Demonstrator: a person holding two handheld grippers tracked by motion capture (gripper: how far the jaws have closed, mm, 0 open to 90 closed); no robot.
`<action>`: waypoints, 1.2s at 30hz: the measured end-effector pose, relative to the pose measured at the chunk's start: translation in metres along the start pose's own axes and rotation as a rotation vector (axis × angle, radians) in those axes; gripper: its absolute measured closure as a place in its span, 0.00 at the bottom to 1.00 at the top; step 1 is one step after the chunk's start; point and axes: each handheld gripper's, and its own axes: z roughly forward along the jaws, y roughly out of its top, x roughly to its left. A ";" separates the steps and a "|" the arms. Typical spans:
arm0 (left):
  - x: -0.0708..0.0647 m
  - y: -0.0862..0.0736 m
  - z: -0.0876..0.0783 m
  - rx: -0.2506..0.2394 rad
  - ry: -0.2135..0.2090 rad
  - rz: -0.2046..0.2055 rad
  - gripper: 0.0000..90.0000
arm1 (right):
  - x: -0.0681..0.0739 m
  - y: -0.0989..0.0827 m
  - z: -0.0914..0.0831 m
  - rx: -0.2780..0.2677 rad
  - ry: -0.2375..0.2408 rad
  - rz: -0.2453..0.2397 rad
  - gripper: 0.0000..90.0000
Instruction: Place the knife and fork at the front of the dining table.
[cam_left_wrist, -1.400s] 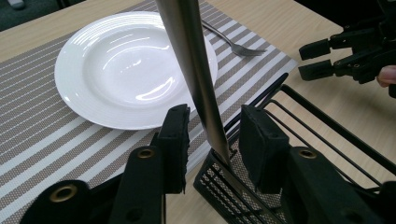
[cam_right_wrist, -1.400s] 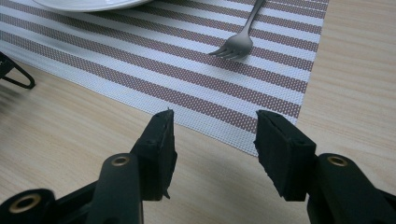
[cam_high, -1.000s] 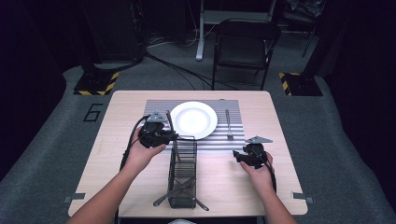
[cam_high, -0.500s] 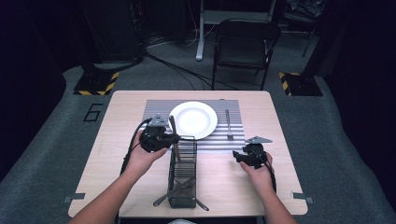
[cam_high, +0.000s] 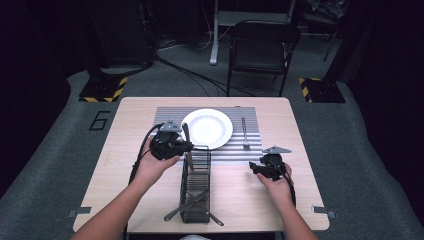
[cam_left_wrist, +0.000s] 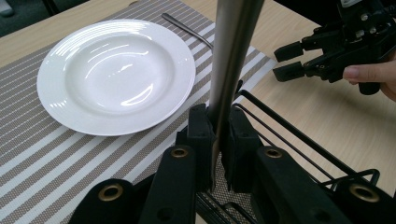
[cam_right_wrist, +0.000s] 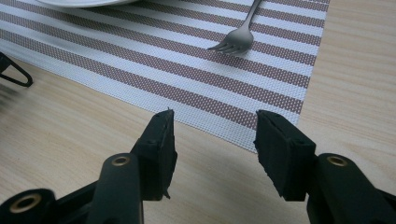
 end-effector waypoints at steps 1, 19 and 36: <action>0.000 0.001 -0.001 0.000 0.000 0.004 0.92 | 0.000 0.000 0.000 0.001 -0.001 0.000 0.53; -0.005 0.032 -0.034 -0.020 0.010 0.027 0.92 | 0.000 0.000 0.000 -0.002 -0.002 0.000 0.53; -0.009 0.061 -0.057 -0.016 0.014 0.064 0.92 | 0.000 0.000 0.000 -0.002 -0.001 -0.001 0.53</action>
